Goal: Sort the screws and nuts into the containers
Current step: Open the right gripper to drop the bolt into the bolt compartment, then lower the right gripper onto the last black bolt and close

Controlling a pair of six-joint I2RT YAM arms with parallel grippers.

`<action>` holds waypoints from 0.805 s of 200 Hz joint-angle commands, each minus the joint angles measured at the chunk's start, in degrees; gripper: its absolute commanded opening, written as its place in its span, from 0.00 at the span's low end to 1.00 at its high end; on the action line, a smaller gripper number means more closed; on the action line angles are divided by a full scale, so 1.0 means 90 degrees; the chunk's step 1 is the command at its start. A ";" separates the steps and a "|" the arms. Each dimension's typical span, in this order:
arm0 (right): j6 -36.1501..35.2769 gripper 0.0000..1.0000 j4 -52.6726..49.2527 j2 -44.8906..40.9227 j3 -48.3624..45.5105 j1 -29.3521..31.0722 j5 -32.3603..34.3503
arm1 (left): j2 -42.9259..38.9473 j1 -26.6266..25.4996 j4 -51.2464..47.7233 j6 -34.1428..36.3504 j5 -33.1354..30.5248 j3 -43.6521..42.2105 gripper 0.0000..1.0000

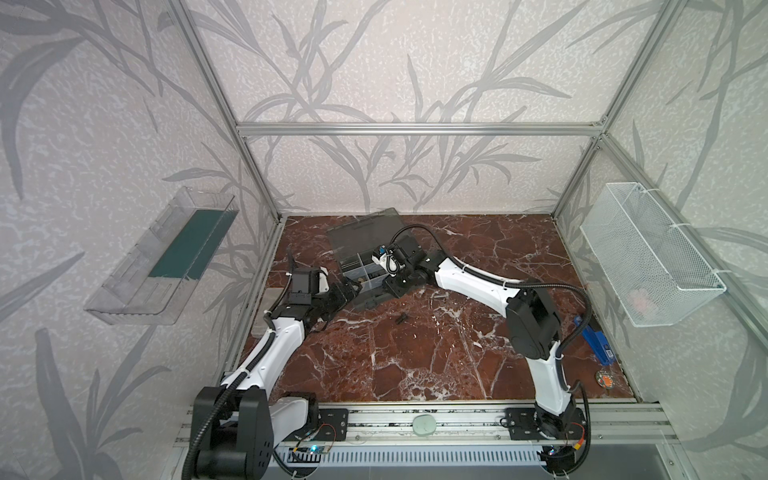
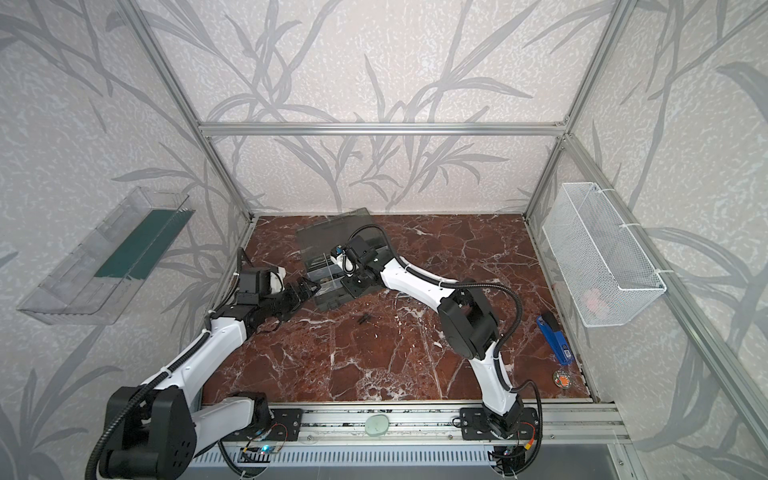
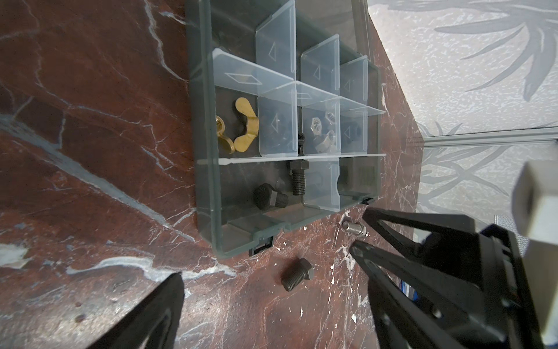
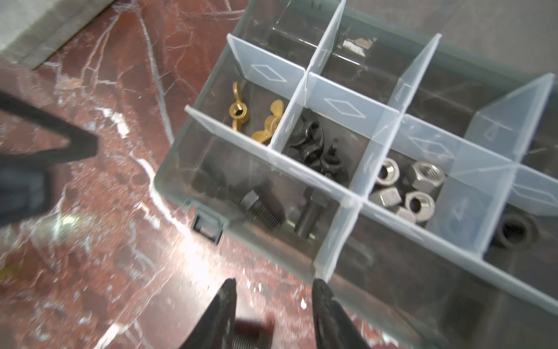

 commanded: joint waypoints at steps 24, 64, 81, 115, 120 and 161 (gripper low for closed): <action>0.0254 0.48 -0.0058 -0.0818 -0.0936 0.0049 -0.0042 | -0.0003 0.0037 0.0100 -0.0053 0.0121 -0.0128 0.93; 0.0394 0.52 0.0026 -0.0953 -0.1453 0.0150 0.0145 | -0.0055 0.0037 0.0060 -0.0017 0.0099 -0.0162 0.93; 0.0432 0.54 -0.0060 -0.0861 -0.1480 0.0223 0.0223 | -0.0045 0.0036 0.0035 -0.0003 0.0096 -0.0170 0.93; 0.0448 0.56 -0.0090 -0.0531 -0.1464 0.0362 0.0408 | -0.0035 0.0041 0.0030 0.0005 0.0088 -0.0197 0.93; 0.0445 0.57 -0.0094 -0.0482 -0.1453 0.0371 0.0425 | -0.0041 0.0038 0.0021 0.0007 0.0082 -0.0204 0.93; 0.0441 0.63 -0.0202 -0.0192 -0.1370 0.0412 0.0650 | -0.0065 0.0039 -0.0018 0.0008 0.0050 -0.0199 0.93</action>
